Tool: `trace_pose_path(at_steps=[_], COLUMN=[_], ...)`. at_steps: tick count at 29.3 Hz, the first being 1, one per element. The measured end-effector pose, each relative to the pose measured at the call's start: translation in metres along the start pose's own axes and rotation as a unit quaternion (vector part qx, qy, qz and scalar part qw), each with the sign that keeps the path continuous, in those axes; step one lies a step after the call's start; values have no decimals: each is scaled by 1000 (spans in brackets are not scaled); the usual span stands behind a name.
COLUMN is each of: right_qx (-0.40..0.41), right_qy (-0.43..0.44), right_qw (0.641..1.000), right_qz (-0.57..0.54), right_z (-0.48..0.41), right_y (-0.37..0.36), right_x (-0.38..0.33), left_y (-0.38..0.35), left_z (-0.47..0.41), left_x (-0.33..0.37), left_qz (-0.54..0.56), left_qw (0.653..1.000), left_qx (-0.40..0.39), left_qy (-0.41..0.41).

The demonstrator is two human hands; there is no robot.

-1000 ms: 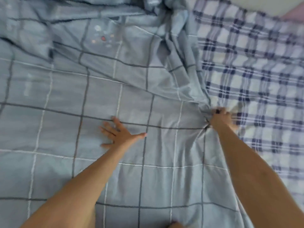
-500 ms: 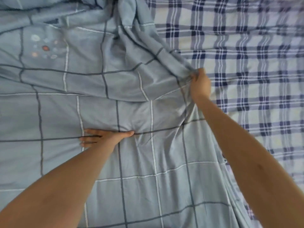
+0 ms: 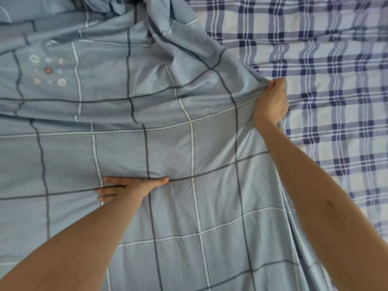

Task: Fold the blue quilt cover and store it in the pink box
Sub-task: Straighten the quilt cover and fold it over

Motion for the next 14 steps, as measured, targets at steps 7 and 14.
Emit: trace_pose_path(at_steps=[7,14], right_qx=[-58,-40], right_qy=[-41,80], right_qw=[997,991], right_qz=[-28,98], right_z=[-49,-47], right_y=[7,2], right_x=[8,-3], left_y=[-18,-99], left_z=[-42,-234], left_x=[-21,-80], left_qz=[-13,-14], left_qw=[998,998], left_qx=[-61,-63], left_qy=[2,9])
Point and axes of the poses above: each hand's wrist, its own z-axis away from the middle knuckle, its own y-axis out of the back of the hand, x = y × z, the point moved 5 cm from there along -z, towards the middle knuckle, and after that the axes turned 4 degrees about -y, right-handed, at the moved point
